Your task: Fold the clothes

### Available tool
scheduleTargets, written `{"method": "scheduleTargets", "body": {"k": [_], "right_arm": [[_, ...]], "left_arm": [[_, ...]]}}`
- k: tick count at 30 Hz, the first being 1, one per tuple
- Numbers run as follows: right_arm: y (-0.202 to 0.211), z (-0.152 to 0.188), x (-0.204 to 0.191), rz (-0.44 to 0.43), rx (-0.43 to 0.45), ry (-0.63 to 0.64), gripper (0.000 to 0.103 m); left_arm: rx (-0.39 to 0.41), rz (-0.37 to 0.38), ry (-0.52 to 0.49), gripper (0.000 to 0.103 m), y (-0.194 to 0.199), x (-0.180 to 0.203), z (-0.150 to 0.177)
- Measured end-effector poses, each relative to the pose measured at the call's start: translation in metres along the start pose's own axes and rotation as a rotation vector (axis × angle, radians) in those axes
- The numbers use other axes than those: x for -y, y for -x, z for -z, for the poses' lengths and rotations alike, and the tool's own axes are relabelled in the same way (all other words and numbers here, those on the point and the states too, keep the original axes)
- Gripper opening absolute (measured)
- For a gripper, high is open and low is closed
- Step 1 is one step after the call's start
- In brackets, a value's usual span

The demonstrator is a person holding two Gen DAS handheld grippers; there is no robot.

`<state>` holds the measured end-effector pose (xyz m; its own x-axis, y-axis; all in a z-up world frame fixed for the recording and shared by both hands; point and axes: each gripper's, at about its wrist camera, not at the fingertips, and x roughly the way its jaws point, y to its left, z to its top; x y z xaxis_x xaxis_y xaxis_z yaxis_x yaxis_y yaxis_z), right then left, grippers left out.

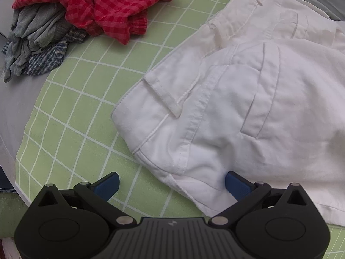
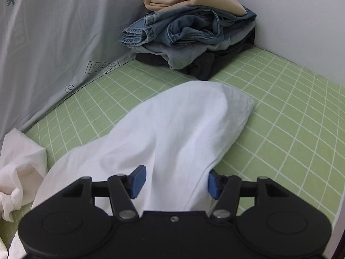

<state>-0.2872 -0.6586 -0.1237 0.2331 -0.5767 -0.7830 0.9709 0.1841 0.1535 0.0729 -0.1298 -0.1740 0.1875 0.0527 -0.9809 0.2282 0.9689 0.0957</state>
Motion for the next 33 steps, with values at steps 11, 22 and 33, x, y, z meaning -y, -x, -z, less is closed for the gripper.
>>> {"method": "scheduleTargets", "body": {"k": [11, 22, 33], "right_arm": [[-0.015, 0.028, 0.019, -0.08, -0.05, -0.069, 0.044], [0.005, 0.063, -0.022, 0.137, 0.031, 0.344, 0.014], [0.019, 0.075, -0.018, 0.156, 0.001, 0.354, 0.014]], "left_arm": [[-0.071, 0.056, 0.183, 0.103, -0.002, -0.013, -0.003], [0.055, 0.176, 0.346, 0.097, 0.008, -0.04, 0.003], [0.228, 0.093, 0.302, 0.019, 0.04, -0.031, 0.026]]}}
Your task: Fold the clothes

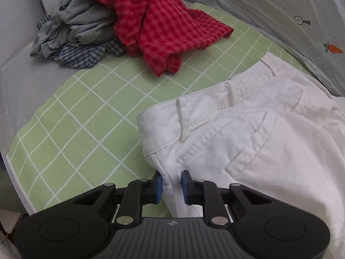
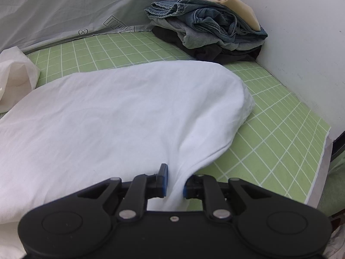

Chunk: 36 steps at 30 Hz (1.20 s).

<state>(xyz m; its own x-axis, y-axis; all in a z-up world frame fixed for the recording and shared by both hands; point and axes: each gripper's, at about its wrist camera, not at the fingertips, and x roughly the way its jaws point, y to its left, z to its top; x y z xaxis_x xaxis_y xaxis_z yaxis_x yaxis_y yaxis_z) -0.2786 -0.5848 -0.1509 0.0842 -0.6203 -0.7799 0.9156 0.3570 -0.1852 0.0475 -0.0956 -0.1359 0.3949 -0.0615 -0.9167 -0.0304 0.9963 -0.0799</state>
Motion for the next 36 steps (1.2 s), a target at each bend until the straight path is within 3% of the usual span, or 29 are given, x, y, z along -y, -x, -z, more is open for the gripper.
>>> {"method": "scheduleTargets", "body": {"k": [7, 11, 13, 15, 17, 19, 20, 22, 25, 29, 36], "right_arm": [[0.033, 0.04, -0.008, -0.067, -0.052, -0.025, 0.014], [0.054, 0.066, -0.026, -0.108, -0.059, -0.01, 0.017], [0.061, 0.075, -0.034, -0.107, -0.059, 0.005, 0.023], [0.067, 0.079, -0.038, -0.116, -0.061, 0.018, 0.036], [0.075, 0.08, -0.034, -0.145, -0.033, 0.019, 0.042], [0.082, 0.078, -0.027, -0.15, 0.0, 0.006, 0.048], [0.086, 0.076, -0.023, -0.148, 0.017, -0.003, 0.063], [0.092, 0.067, -0.011, -0.136, 0.069, -0.034, 0.08], [0.099, 0.045, 0.011, -0.104, 0.158, -0.061, 0.083], [0.095, 0.013, 0.043, -0.033, 0.248, -0.093, 0.094], [0.041, -0.022, 0.075, -0.035, 0.222, -0.081, 0.096]], "left_arm": [[0.06, -0.097, 0.04, 0.016, 0.01, -0.052, -0.02], [0.083, -0.196, -0.056, 0.02, 0.011, -0.055, -0.023], [0.073, -0.183, -0.073, 0.023, 0.014, -0.053, -0.024], [0.078, -0.153, -0.091, 0.037, 0.021, -0.048, -0.024], [0.114, -0.145, -0.099, 0.06, 0.033, -0.041, -0.023], [0.159, -0.162, -0.085, 0.063, 0.048, -0.032, -0.021], [0.18, -0.165, -0.079, 0.064, 0.055, -0.027, -0.02], [0.218, -0.145, -0.052, 0.069, 0.071, -0.018, -0.018], [0.249, -0.101, -0.062, 0.074, 0.089, 0.003, -0.008], [0.254, -0.045, -0.11, 0.079, 0.097, 0.045, 0.016], [0.137, 0.062, -0.257, 0.08, 0.078, 0.137, 0.077]]}}
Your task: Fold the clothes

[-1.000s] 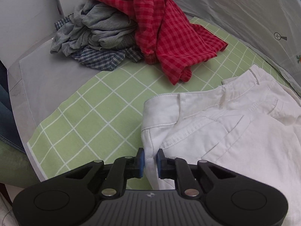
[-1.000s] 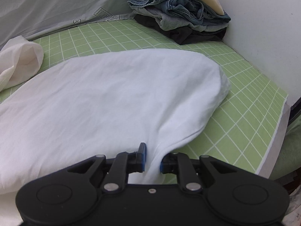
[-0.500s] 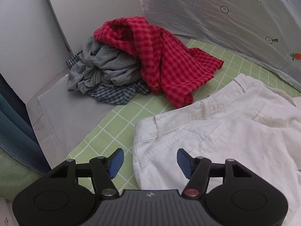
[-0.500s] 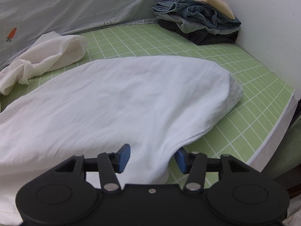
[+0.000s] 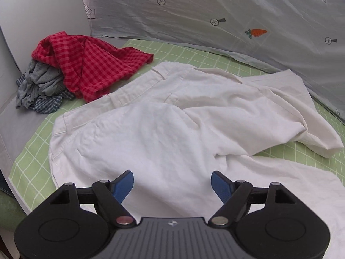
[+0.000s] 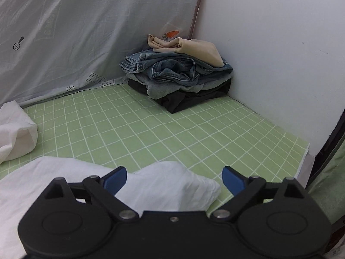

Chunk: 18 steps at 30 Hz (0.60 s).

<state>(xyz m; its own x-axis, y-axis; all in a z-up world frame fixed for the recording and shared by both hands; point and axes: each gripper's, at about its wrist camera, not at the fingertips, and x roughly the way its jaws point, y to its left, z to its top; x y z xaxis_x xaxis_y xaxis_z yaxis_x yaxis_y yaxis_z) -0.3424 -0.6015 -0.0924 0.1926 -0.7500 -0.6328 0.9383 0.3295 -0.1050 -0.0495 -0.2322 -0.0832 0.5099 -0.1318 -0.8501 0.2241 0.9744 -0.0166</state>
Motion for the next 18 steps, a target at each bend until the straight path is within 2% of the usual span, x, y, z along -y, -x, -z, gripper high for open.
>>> {"method": "scheduleTargets", "body": {"k": [3, 6, 9, 14, 18], "right_arm": [[-0.029, -0.008, 0.003, -0.03, -0.027, 0.028, 0.096], [-0.056, -0.019, 0.004, -0.074, -0.045, 0.084, 0.096], [-0.085, -0.027, -0.003, -0.107, -0.076, 0.126, 0.096], [-0.114, -0.02, -0.018, -0.157, -0.149, 0.177, 0.096], [-0.109, -0.004, -0.024, -0.188, -0.17, 0.2, 0.096]], "left_arm": [[-0.068, 0.01, -0.065, 0.081, -0.014, 0.036, 0.016], [-0.133, -0.001, -0.083, 0.086, -0.032, 0.06, 0.025], [-0.219, -0.047, -0.108, 0.086, -0.055, 0.08, 0.028], [-0.339, -0.095, -0.121, 0.091, -0.082, 0.089, 0.038], [-0.347, -0.09, -0.136, 0.099, -0.087, 0.081, 0.042]]}}
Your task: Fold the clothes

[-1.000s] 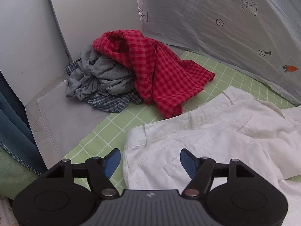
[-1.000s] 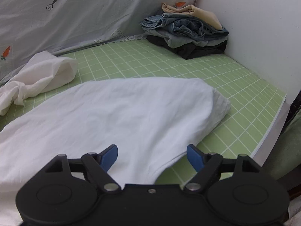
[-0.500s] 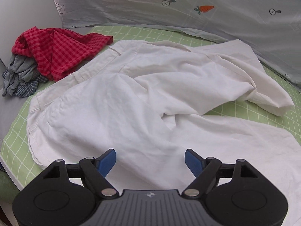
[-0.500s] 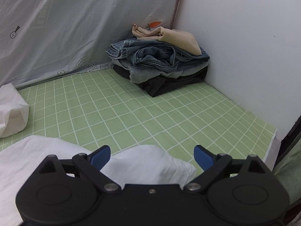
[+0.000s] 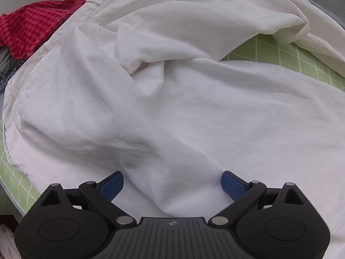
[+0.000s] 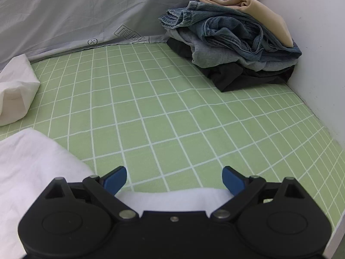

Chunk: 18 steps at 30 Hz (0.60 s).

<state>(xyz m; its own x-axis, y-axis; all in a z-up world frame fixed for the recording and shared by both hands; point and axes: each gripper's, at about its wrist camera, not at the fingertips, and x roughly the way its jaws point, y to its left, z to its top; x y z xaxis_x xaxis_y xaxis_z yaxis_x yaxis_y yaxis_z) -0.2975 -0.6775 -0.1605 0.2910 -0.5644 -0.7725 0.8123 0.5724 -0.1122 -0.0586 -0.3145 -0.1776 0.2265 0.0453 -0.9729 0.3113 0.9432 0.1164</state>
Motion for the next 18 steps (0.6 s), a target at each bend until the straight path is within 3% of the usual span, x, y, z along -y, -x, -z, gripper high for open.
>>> {"method": "scheduleTargets", "body": {"k": [5, 11, 15, 18], "right_arm": [[0.012, 0.015, -0.009, -0.003, -0.023, 0.033, 0.096], [0.032, 0.023, -0.011, -0.102, -0.013, 0.073, 0.096], [0.038, 0.017, -0.018, -0.141, 0.013, 0.121, 0.096], [0.036, 0.002, -0.016, -0.176, 0.029, 0.077, 0.096]], "left_arm": [[-0.052, 0.048, -0.013, 0.103, -0.008, -0.014, -0.006], [-0.064, 0.071, -0.027, 0.103, -0.01, -0.023, -0.003], [-0.052, 0.067, -0.023, 0.103, -0.009, -0.027, 0.003], [-0.039, 0.067, -0.013, 0.103, -0.008, -0.031, 0.01]]}}
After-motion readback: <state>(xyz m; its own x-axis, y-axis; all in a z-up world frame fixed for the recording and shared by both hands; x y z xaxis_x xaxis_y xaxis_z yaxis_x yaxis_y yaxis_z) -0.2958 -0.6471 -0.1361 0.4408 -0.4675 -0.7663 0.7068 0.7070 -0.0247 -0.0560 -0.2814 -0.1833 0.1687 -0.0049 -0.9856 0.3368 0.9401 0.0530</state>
